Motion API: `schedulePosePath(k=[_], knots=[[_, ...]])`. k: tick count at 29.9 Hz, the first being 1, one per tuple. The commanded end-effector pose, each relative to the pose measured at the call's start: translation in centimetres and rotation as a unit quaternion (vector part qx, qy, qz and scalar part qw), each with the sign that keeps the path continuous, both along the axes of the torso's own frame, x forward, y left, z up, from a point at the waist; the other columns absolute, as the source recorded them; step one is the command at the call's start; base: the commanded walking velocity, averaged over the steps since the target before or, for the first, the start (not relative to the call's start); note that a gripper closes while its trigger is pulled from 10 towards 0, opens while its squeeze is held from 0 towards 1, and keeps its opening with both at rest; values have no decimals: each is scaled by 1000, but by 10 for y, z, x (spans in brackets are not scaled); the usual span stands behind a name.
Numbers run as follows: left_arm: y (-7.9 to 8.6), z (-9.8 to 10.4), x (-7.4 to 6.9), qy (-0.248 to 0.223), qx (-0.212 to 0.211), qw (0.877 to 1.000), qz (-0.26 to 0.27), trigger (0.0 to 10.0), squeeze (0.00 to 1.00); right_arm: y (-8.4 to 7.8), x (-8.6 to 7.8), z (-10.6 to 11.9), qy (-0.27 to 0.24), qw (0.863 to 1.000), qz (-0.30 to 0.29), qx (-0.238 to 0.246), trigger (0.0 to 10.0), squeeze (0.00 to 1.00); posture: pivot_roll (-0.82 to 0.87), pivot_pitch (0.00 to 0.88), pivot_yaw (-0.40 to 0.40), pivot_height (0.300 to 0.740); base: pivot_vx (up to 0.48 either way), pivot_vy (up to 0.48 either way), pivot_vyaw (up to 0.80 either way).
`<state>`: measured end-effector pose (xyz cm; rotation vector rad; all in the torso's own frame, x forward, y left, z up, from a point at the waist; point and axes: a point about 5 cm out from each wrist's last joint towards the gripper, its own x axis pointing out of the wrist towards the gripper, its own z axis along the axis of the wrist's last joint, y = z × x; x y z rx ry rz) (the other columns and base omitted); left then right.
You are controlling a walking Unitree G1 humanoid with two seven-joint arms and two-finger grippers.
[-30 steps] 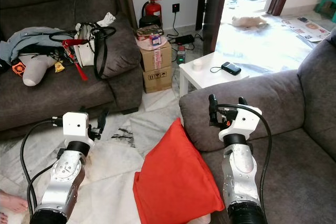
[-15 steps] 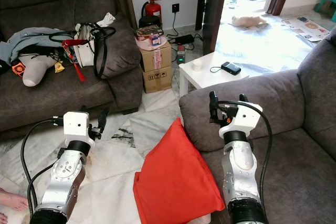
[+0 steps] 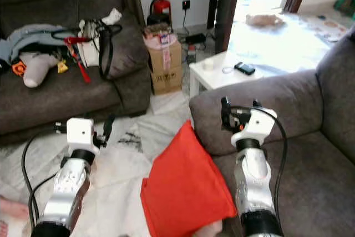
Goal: Move the pillow to the sofa from floor
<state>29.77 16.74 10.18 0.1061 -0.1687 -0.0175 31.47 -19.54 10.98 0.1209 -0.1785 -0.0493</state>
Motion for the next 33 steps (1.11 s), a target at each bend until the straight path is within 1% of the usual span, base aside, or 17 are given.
schedulePosePath(k=[1, 3, 5, 17, 23, 33], knots=[[1, -1, 0, 6, 1, 1000, 1, 10000, 0, 1, 0, -1, 4, 1000, 0, 4, 10000, 0, -84, 86, 68, 622, 0, 0, 0], [0, -2, -1, 7, 1, 1000, -1, 10000, 0, 2, 1, 0, 1, 1000, 3, 1, 10000, 0, -84, 86, 68, 607, 0, 0, 0], [0, -2, -1, 8, 1, 1000, -1, 10000, 0, 3, 1, 1, -5, 1000, 4, 1, 10000, 0, -84, 86, 68, 607, 0, 0, 0], [-2, -3, -1, 11, 0, 1000, -3, 10000, 0, 4, 1, 1, -2, 1000, 10, -5, 10000, 0, -85, 87, 63, 607, 0, 0, 0], [-2, -5, -2, 13, -1, 1000, -3, 10000, 0, 8, 2, -1, 1, 1000, 21, -5, 10000, 0, -84, 88, 61, 607, 0, 0, 0], [-4, -7, -2, 18, -2, 1000, -7, 10000, 0, 7, 1, -3, 6, 1000, 18, -4, 10000, 0, -87, 89, 62, 607, 0, 0, 0]])
